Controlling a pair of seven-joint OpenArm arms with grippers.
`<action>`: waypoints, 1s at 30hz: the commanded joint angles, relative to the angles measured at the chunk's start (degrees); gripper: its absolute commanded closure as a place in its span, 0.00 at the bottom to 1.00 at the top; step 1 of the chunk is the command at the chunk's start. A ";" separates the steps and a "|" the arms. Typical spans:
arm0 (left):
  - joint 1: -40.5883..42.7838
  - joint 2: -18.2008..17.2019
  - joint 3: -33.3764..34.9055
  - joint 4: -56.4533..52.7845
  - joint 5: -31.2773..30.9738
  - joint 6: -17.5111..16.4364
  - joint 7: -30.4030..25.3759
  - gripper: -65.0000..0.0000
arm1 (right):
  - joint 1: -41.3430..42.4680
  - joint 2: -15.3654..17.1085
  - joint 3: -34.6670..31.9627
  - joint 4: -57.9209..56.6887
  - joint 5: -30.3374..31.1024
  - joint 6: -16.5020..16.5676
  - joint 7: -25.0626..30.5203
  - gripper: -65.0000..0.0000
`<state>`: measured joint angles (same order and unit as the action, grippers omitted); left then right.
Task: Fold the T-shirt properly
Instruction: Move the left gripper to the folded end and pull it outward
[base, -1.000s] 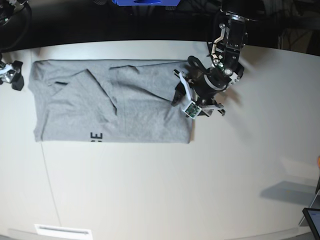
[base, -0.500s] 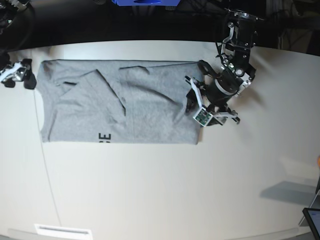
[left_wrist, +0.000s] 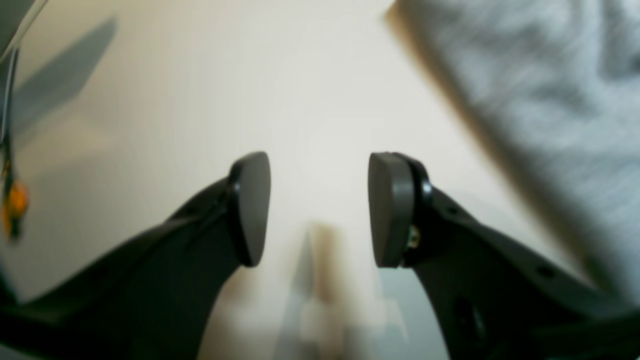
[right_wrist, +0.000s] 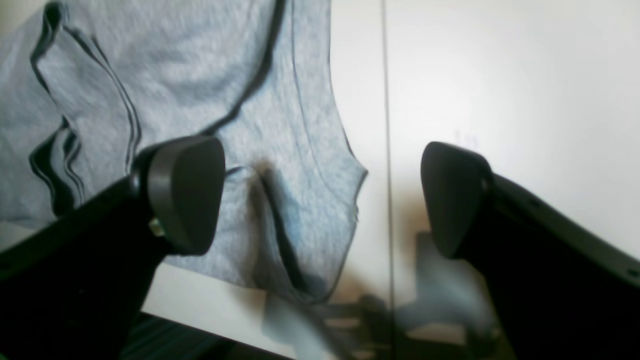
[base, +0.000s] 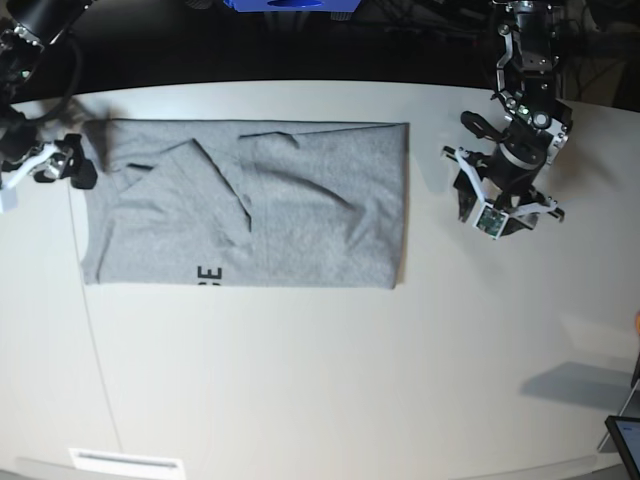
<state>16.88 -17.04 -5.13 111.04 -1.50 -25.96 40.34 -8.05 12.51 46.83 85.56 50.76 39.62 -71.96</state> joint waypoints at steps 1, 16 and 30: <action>0.13 -0.76 -1.78 1.09 -0.22 0.50 -1.35 0.52 | 0.98 1.42 0.16 0.20 1.06 0.38 0.89 0.09; -0.40 -0.06 0.51 -12.36 8.93 0.50 -8.38 0.52 | 3.18 3.09 -1.69 -4.28 0.89 0.38 0.71 0.09; -4.09 0.38 4.29 -13.42 2.33 0.33 -8.29 0.53 | 3.79 0.54 -7.22 -4.20 0.97 0.38 1.15 0.10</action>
<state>13.15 -16.21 -0.60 96.86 0.99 -25.89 32.75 -4.75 12.29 39.51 80.88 52.36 40.10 -69.97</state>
